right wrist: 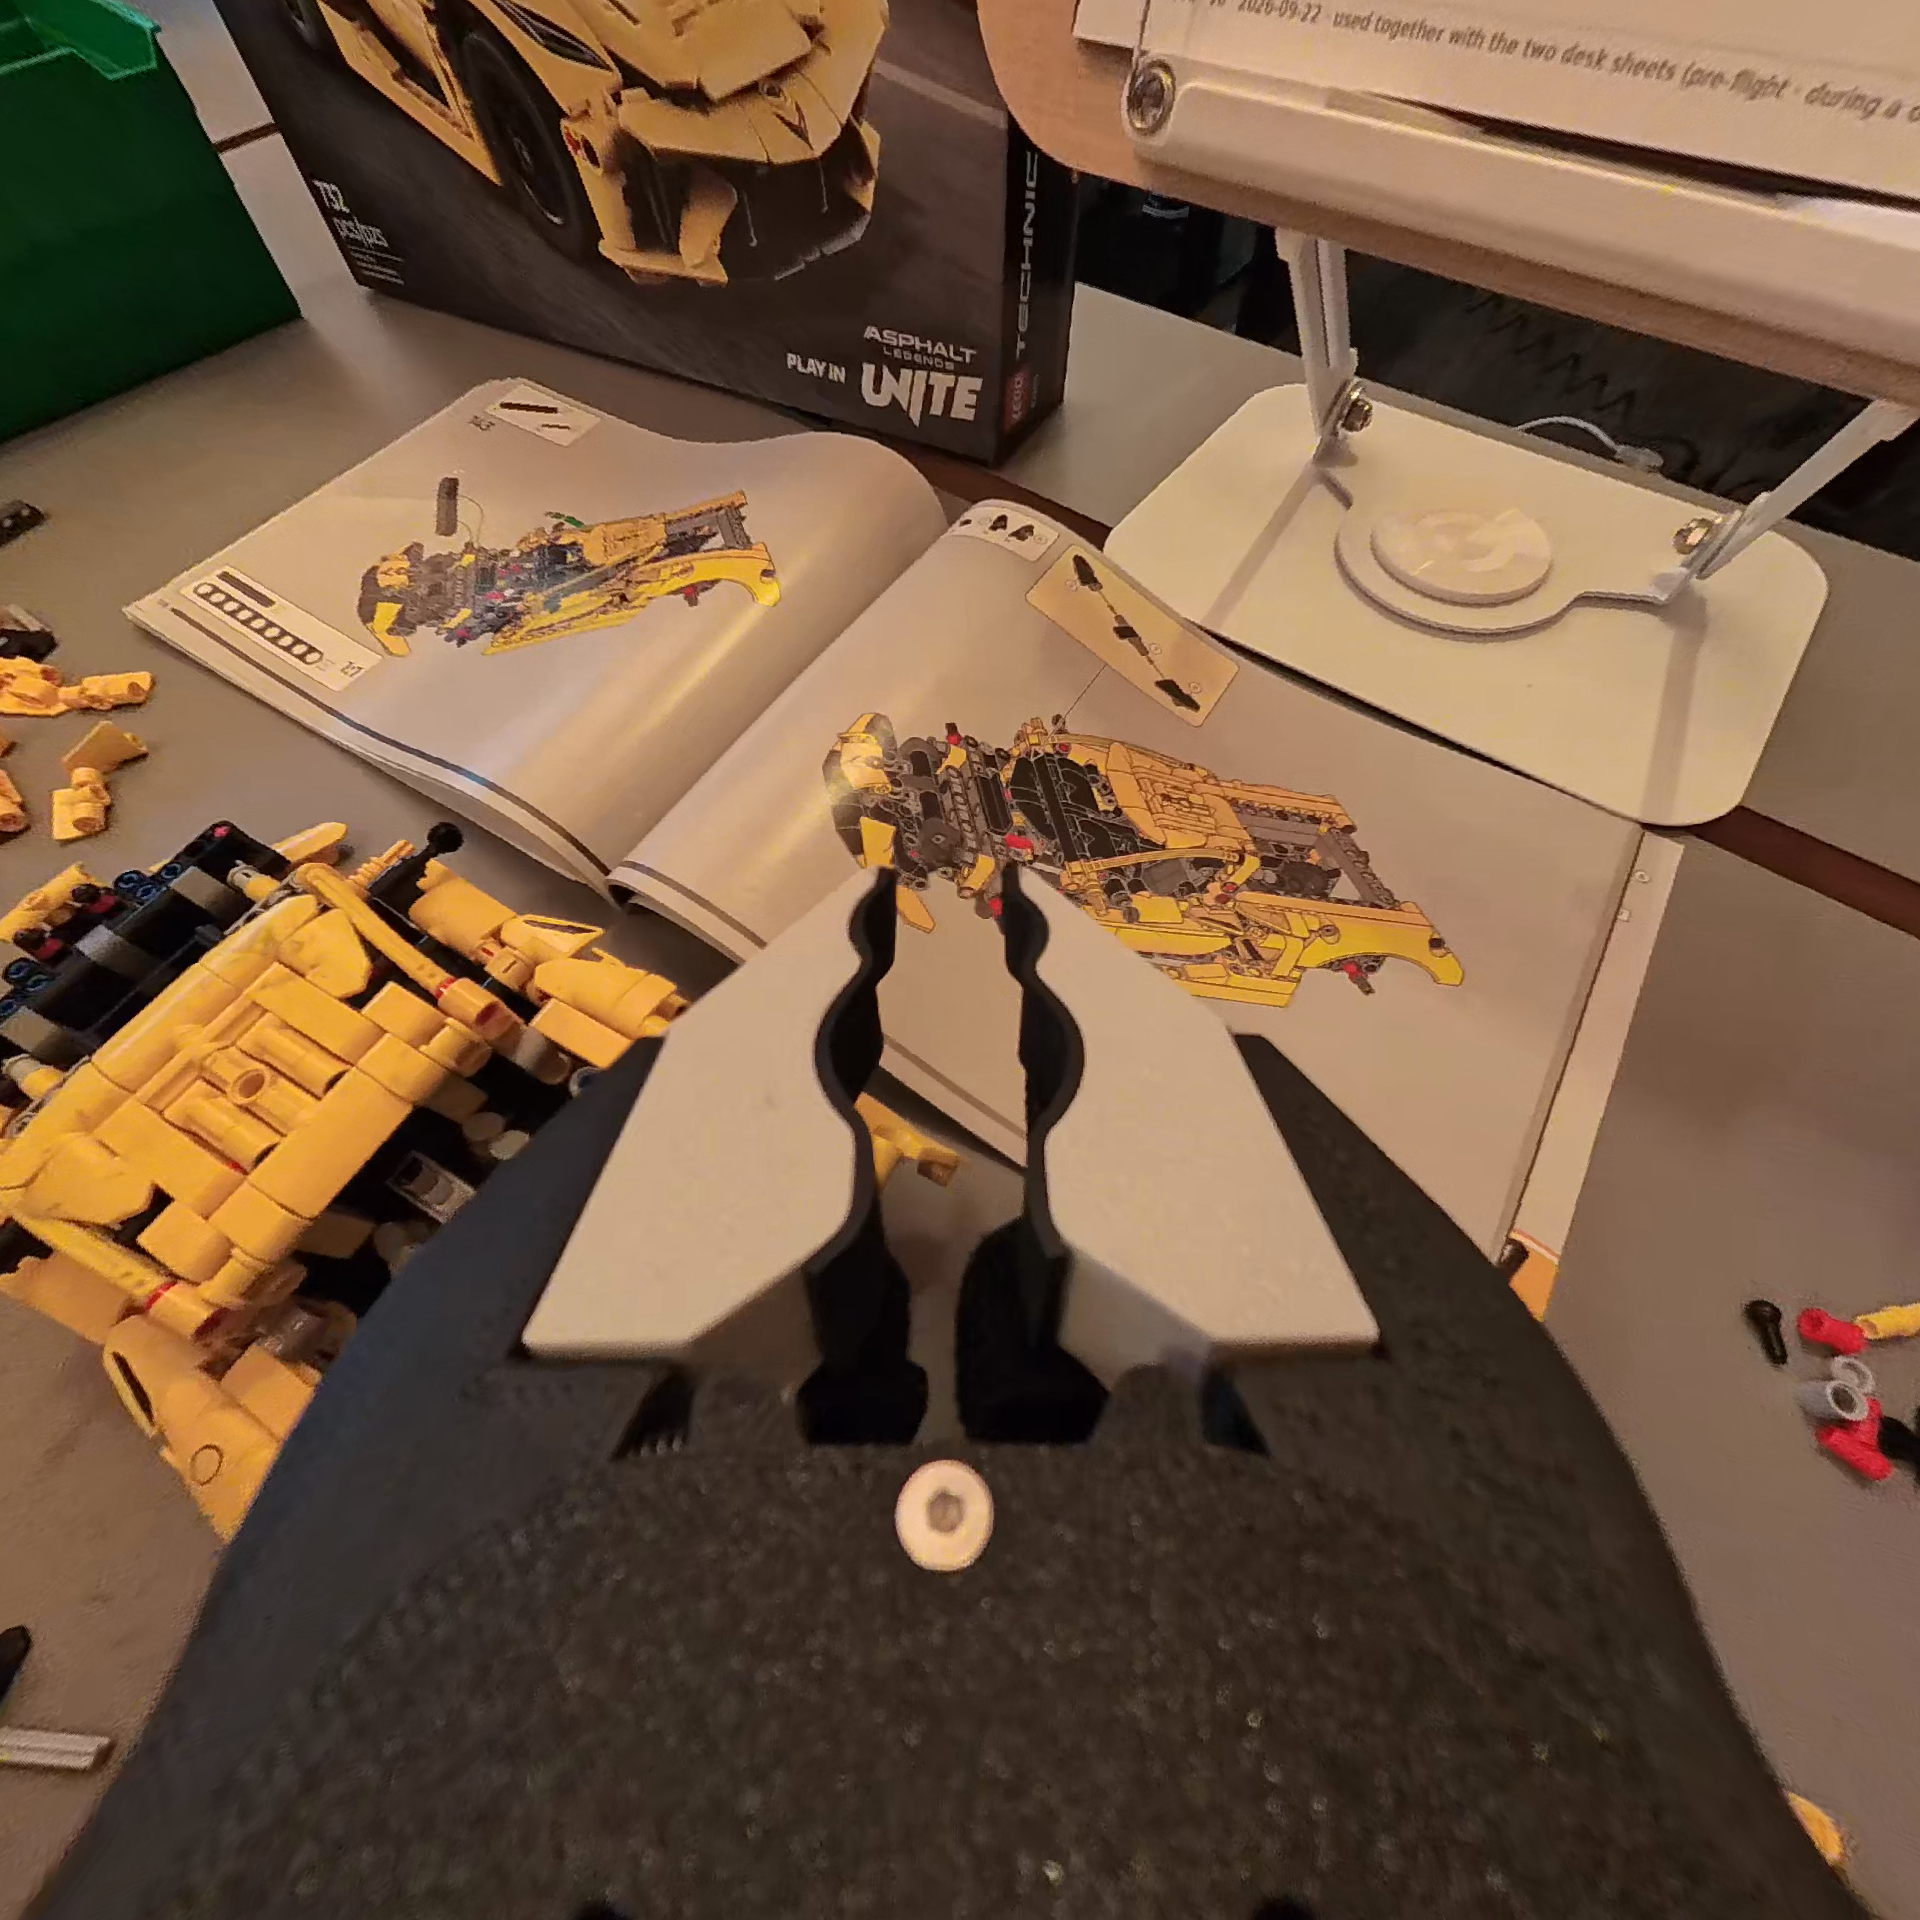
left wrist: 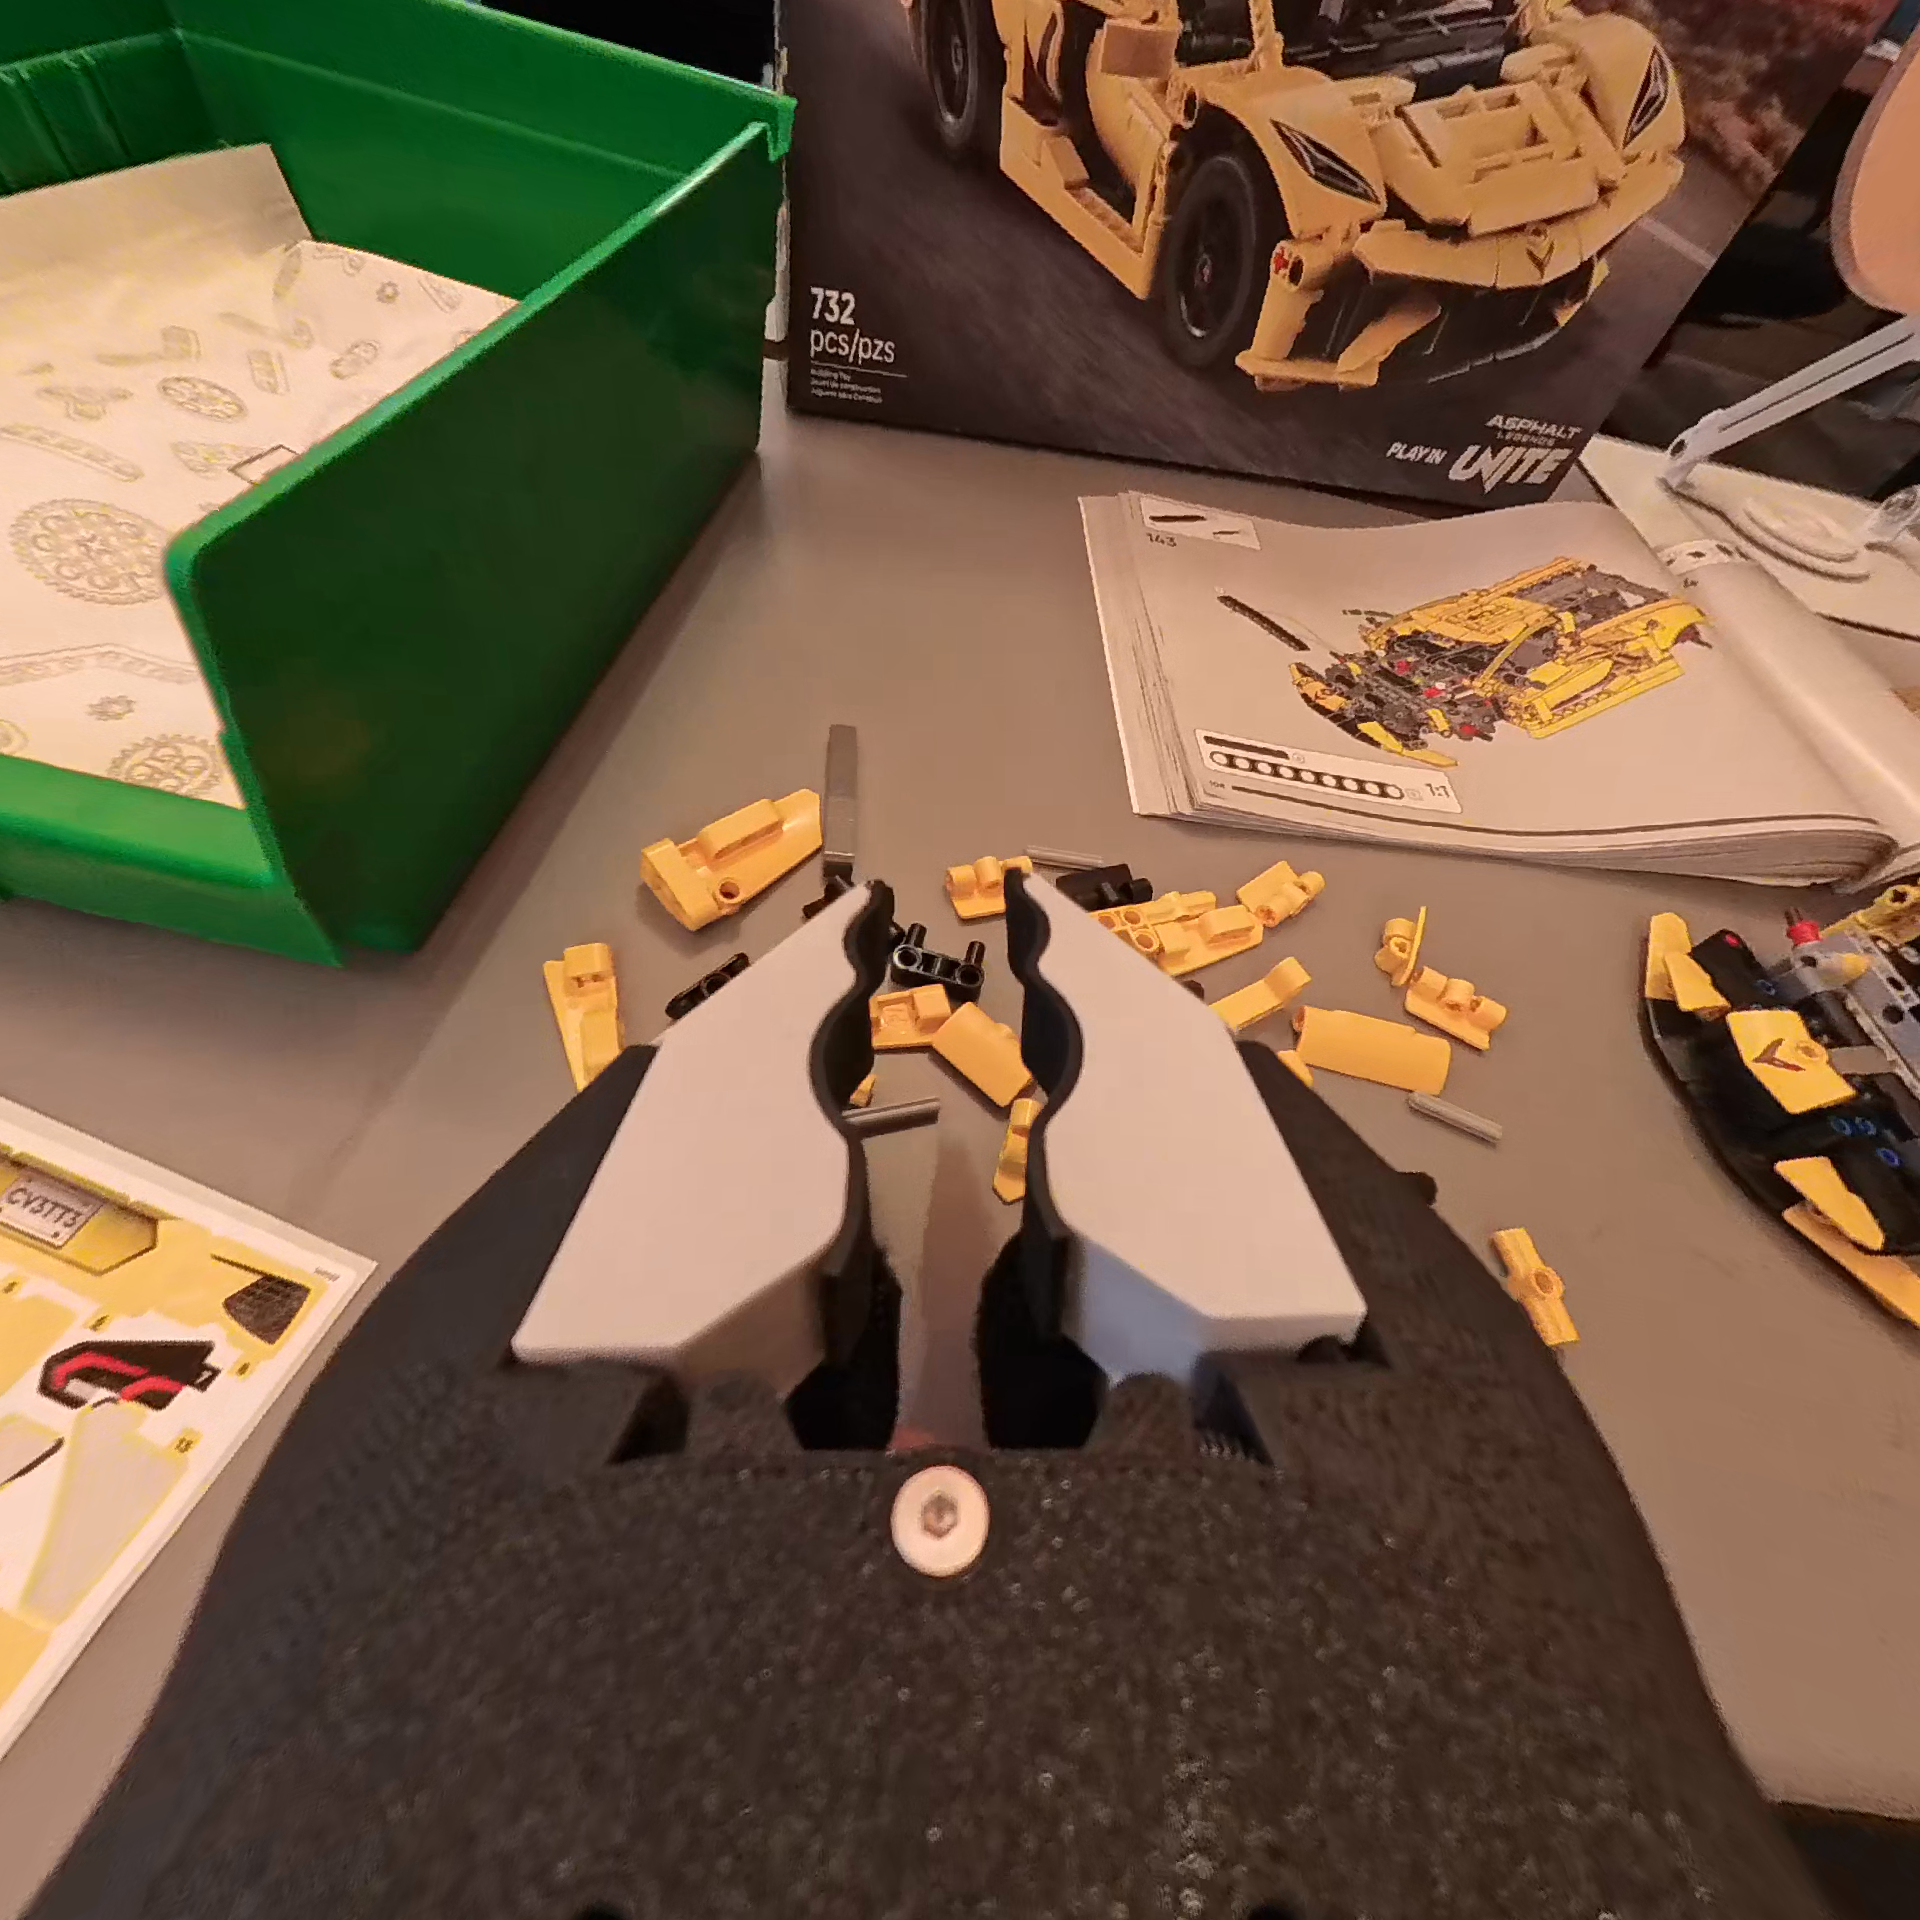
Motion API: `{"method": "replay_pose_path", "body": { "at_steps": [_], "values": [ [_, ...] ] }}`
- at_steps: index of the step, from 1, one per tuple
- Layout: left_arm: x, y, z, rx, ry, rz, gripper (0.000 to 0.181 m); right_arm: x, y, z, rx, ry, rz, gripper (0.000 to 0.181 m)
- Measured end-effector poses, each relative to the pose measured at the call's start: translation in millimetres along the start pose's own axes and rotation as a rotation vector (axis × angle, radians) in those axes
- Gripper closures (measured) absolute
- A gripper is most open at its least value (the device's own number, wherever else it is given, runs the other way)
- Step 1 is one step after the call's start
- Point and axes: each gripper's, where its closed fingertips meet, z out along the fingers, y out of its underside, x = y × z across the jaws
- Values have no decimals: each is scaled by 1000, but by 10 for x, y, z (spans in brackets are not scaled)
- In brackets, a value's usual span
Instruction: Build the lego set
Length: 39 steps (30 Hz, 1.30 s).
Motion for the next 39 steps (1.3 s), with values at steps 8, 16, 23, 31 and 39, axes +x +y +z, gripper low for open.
{"method": "replay_pose_path", "body": {
  "at_steps": [8,16,23,31,39],
  "values": [
    [1,22,14,-14,-1,5,159,27,14,-9,-7,-12,23,162],
    [-9,38,24,-24,4,-9,159,15,15,-11,-10,-14,11,164],
    [-16,39,23,-23,4,-15,159,1,25,-1,-16,-17,4,165],
    [-22,41,24,-24,7,-26,159,-9,29,-1,-18,-19,-5,167],
    [-33,40,23,-23,10,-41,159,-13,20,-11,-16,-21,-8,167]
  ]
}}
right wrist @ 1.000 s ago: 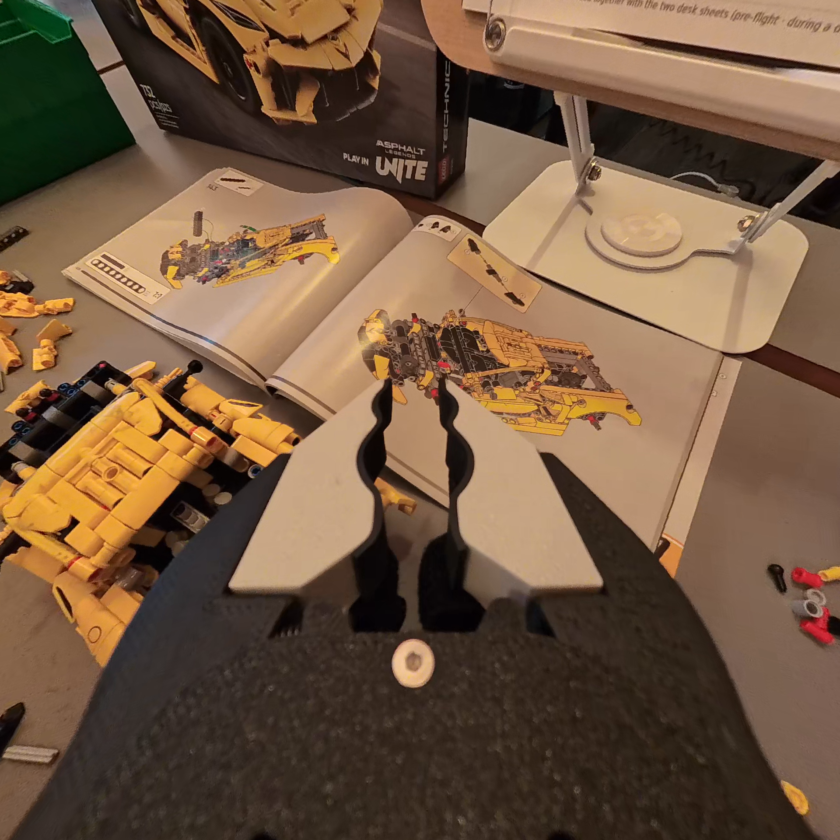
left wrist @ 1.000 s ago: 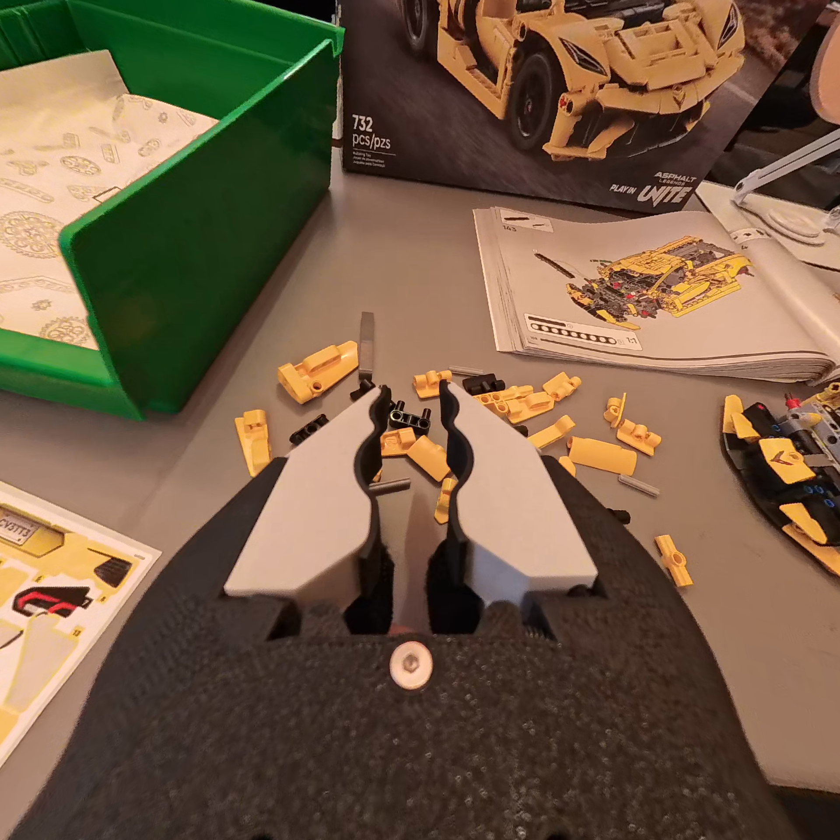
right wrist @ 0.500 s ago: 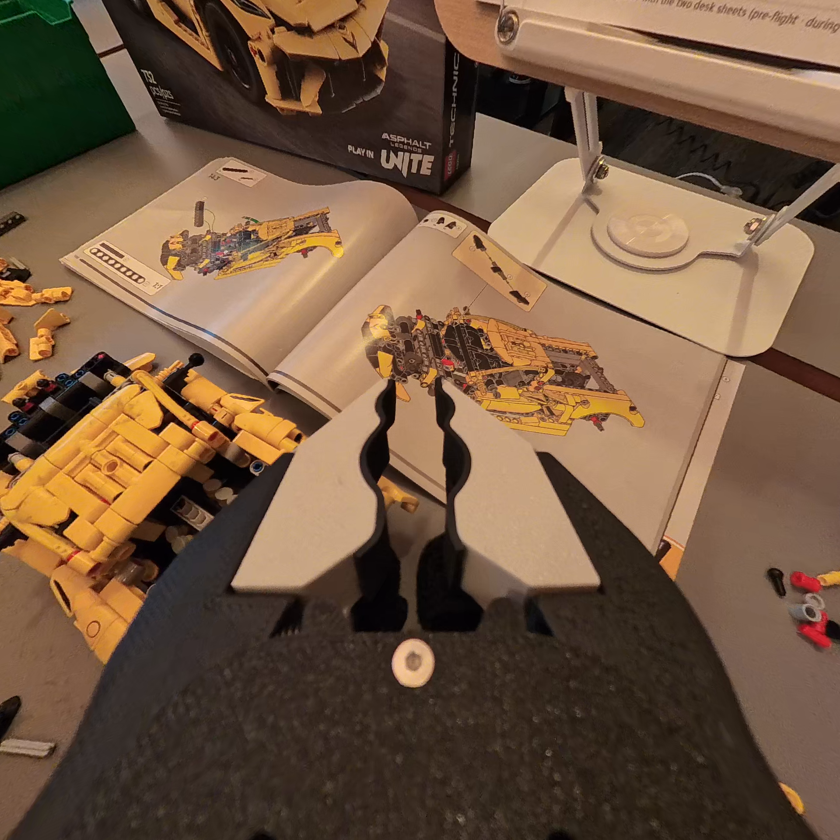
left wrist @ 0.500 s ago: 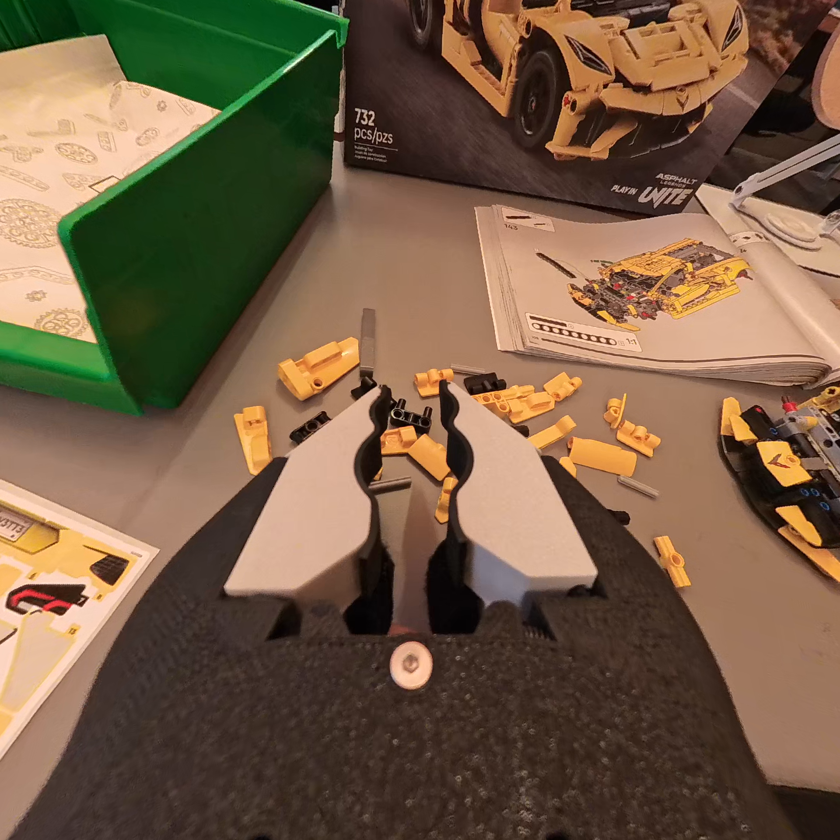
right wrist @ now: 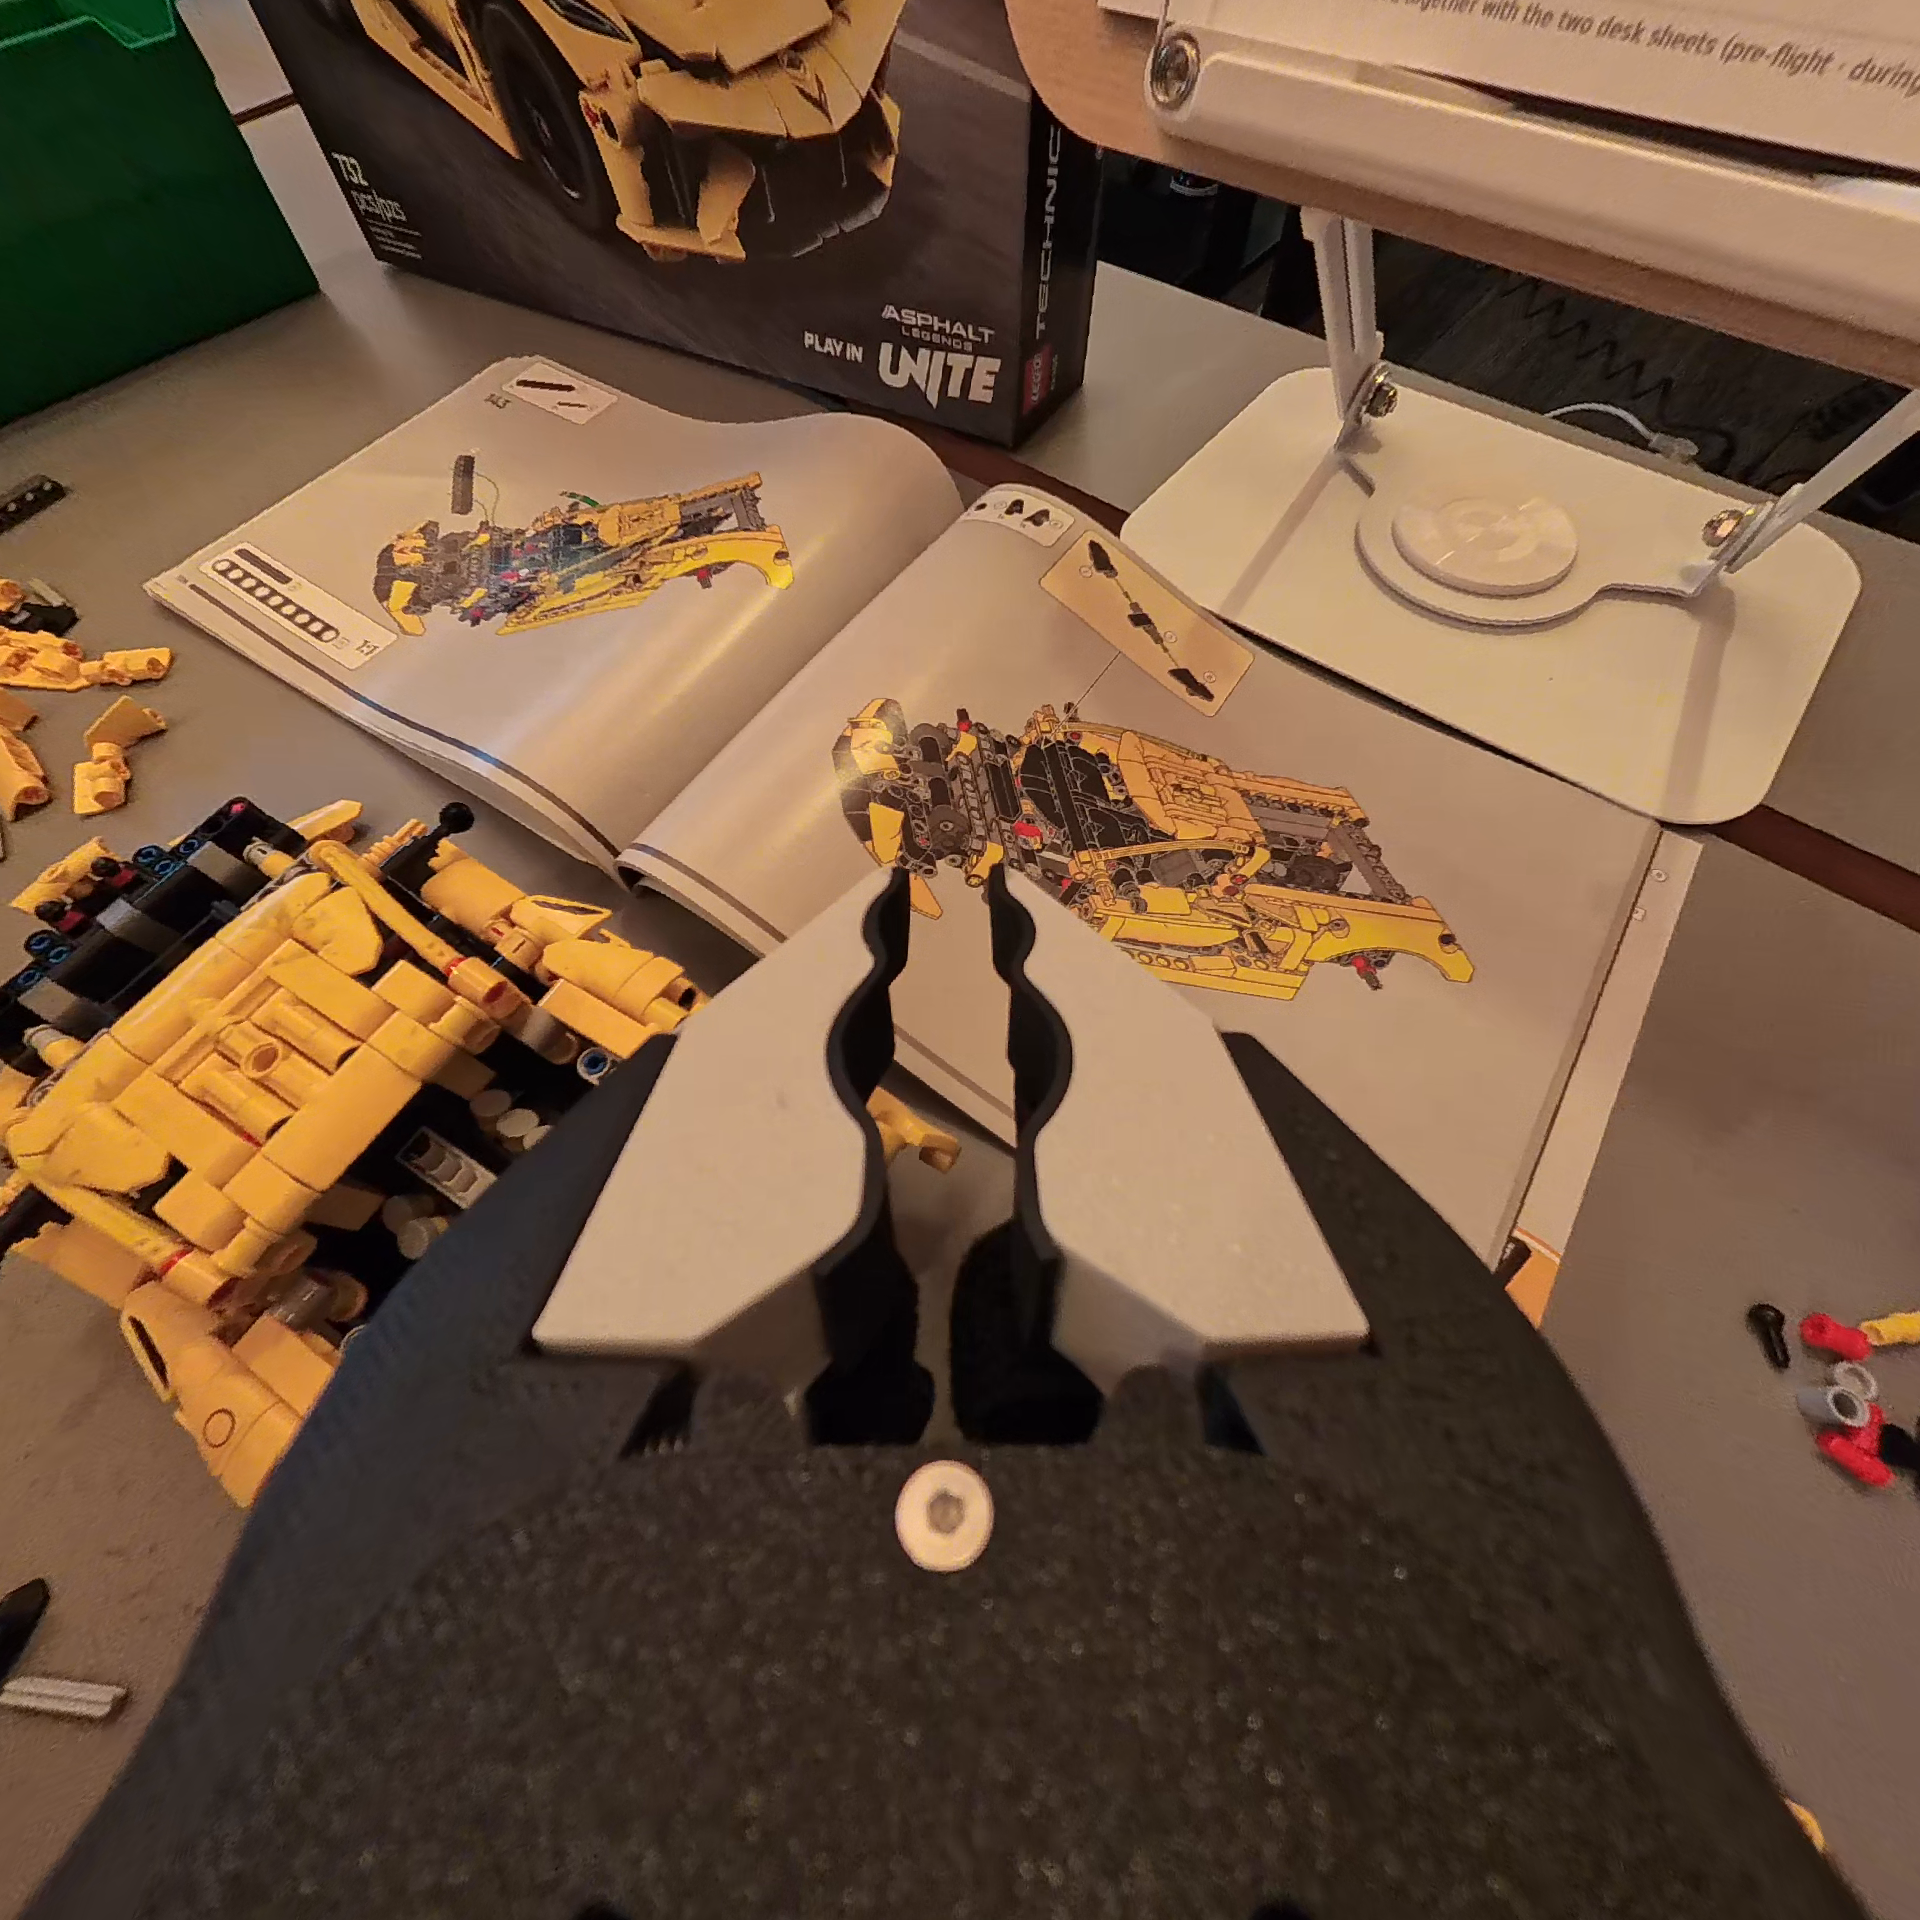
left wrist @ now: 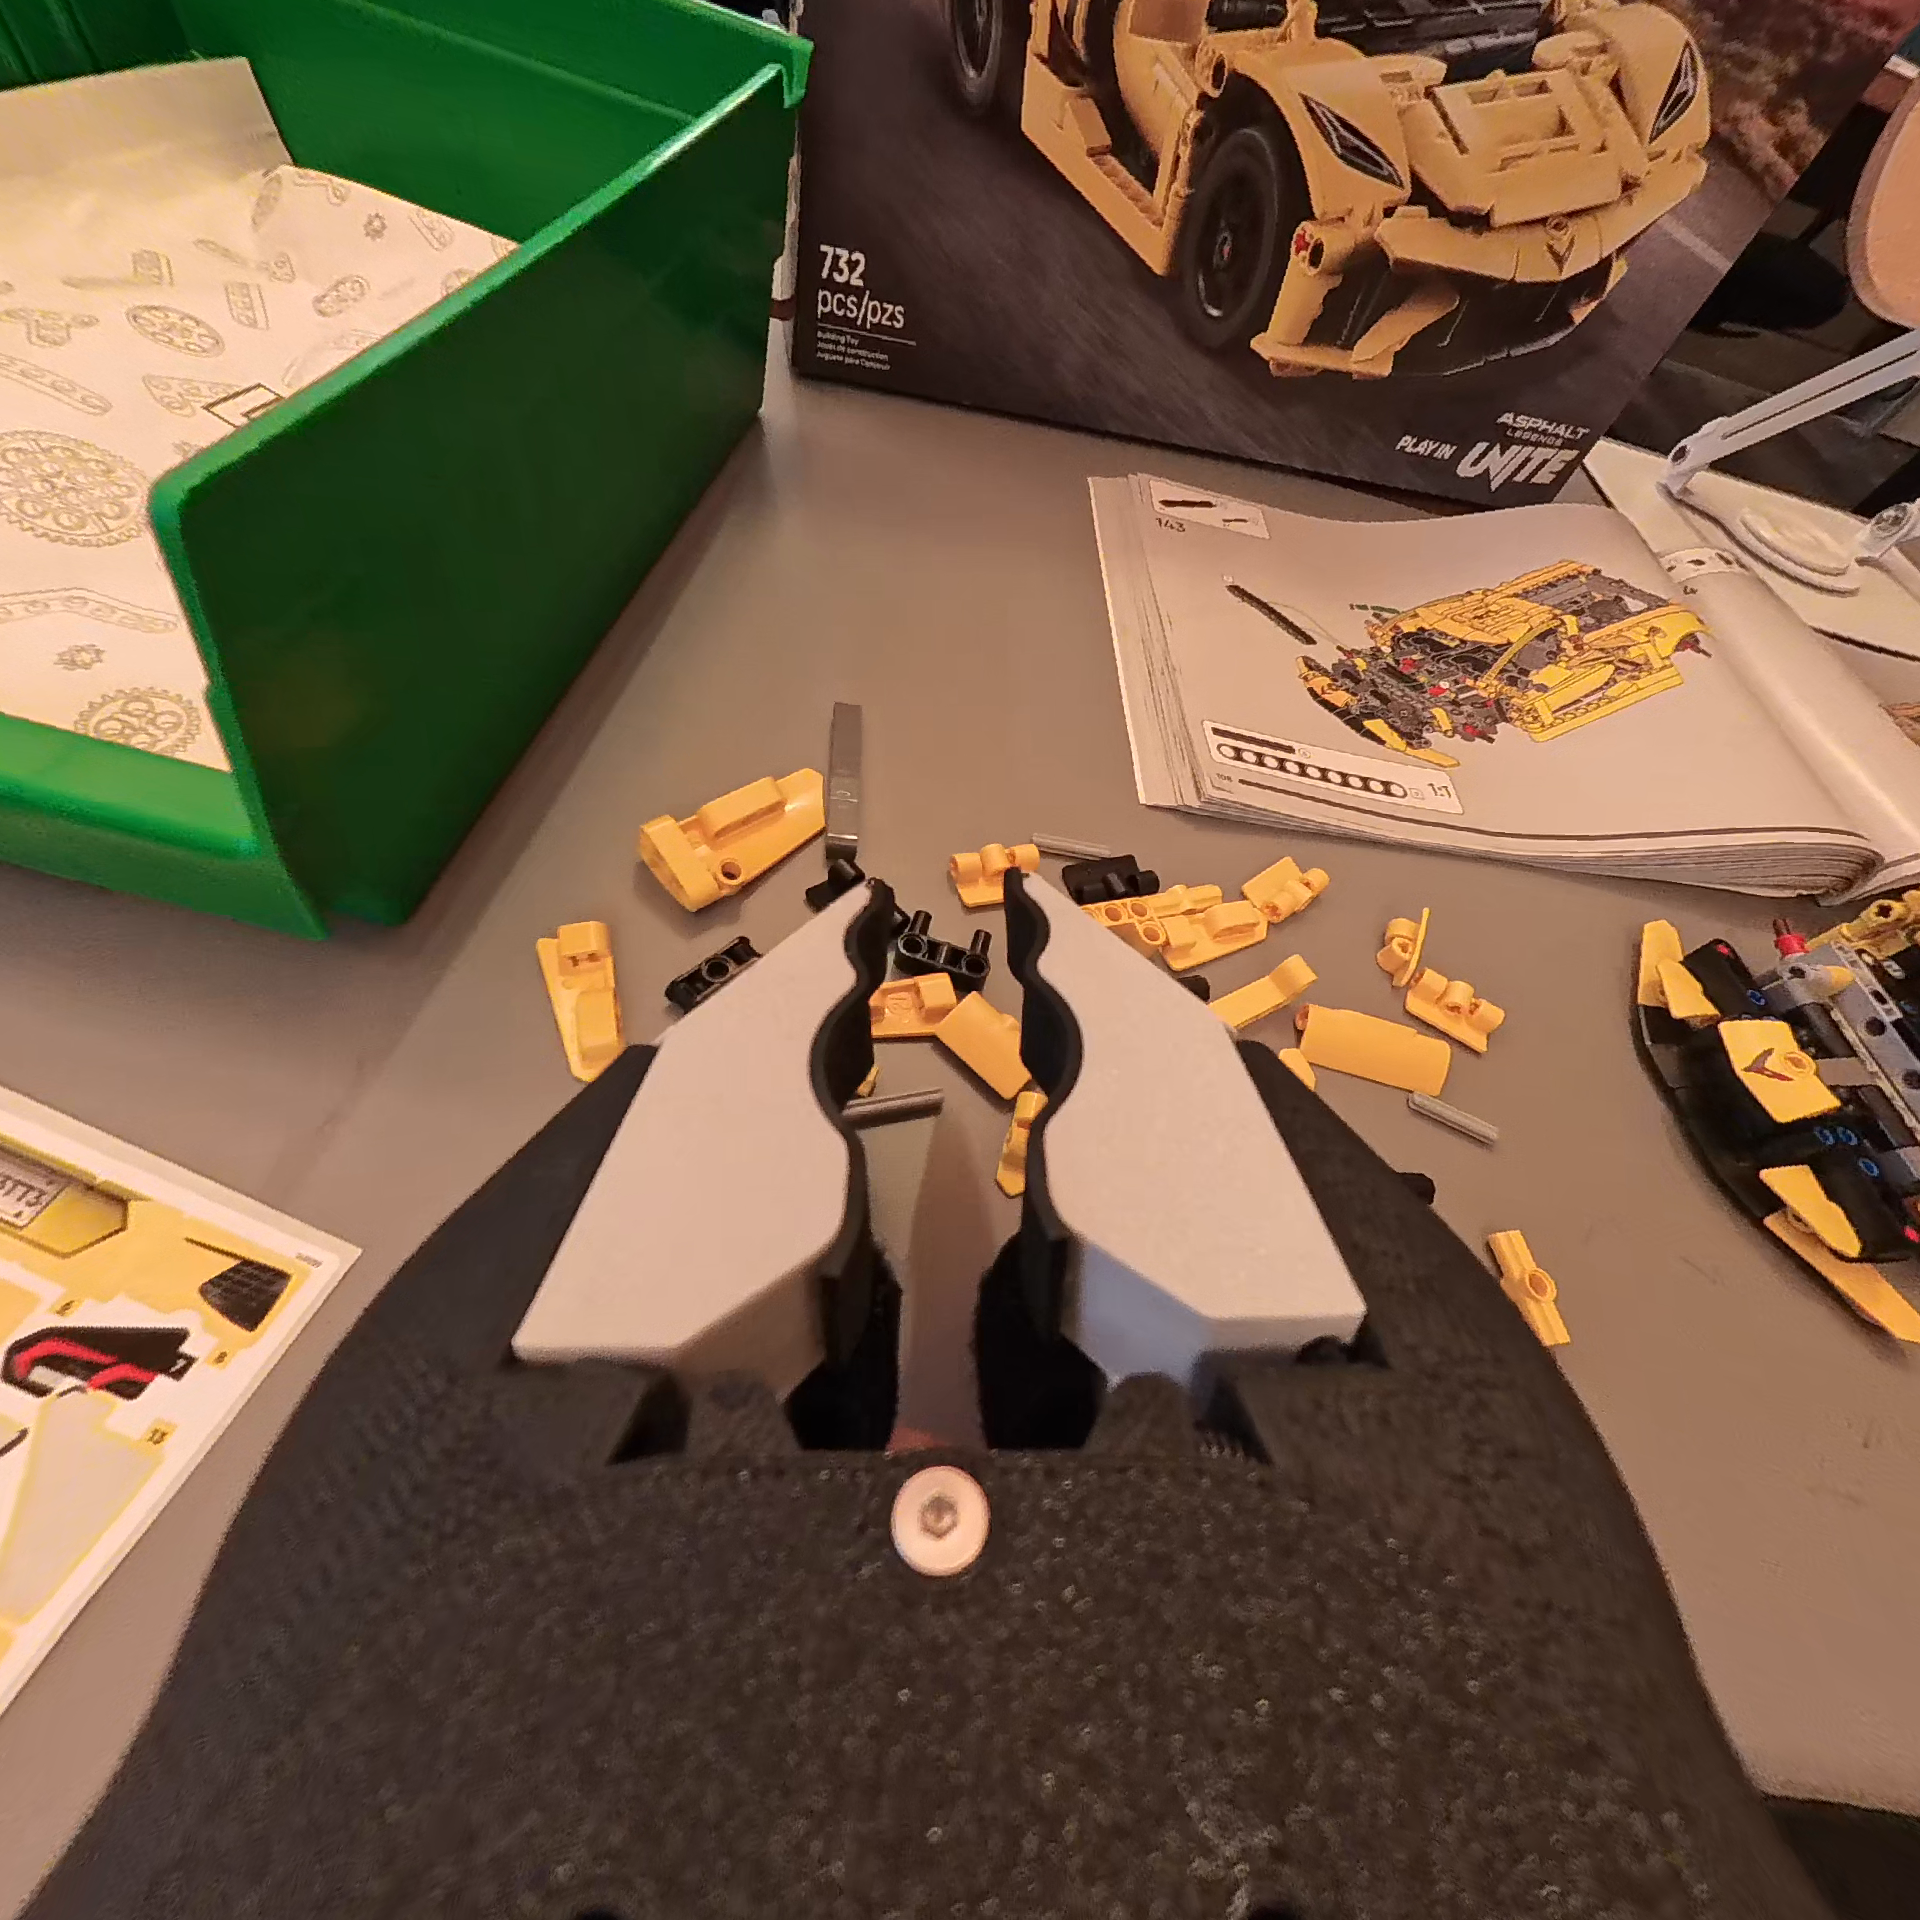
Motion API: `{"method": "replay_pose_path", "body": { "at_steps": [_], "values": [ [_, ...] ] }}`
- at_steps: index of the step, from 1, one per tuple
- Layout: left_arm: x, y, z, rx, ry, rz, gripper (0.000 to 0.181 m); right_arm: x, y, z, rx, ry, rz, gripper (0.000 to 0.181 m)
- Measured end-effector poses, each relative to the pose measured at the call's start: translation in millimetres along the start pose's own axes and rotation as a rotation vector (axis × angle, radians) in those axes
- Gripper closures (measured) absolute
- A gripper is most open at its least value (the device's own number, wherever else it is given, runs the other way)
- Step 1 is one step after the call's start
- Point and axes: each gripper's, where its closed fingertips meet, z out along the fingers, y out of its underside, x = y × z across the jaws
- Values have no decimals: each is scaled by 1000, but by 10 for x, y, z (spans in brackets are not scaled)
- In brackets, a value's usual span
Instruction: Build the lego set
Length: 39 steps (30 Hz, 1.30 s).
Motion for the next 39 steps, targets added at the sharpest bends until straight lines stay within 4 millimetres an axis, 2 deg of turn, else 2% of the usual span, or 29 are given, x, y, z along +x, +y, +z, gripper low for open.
{"method": "replay_pose_path", "body": {
  "at_steps": [9,12,14,17,19,22,25,28,30,34,39],
  "values": [
    [-4,3,1,-2,15,-20,159,-9,15,10,-7,0,-7,168],
    [37,-34,-41,6,87,17,159,0,14,7,-6,0,-4,168],
    [42,-27,-104,-22,144,109,159,10,18,3,-6,-3,3,168],
    [-65,-42,-244,-53,167,225,159,14,13,-3,-2,-7,9,168],
    [-6,44,-373,-138,277,254,159,8,17,0,-6,-8,5,167],
    [153,275,-586,-275,472,265,159,-5,31,10,-14,-8,-4,168],
    [126,389,-569,-318,435,350,156,-9,37,16,-17,-8,-9,168],
    [242,377,-560,-291,433,421,155,-8,41,16,-18,-8,-8,167],
    [267,450,-581,-329,430,479,155,-4,41,14,-18,-8,-8,167],
    [77,526,-629,-388,320,621,154,-7,39,13,-18,-11,-6,167],
    [-22,504,-740,-425,315,615,155,-17,47,18,-23,-13,-11,167]
  ]
}}
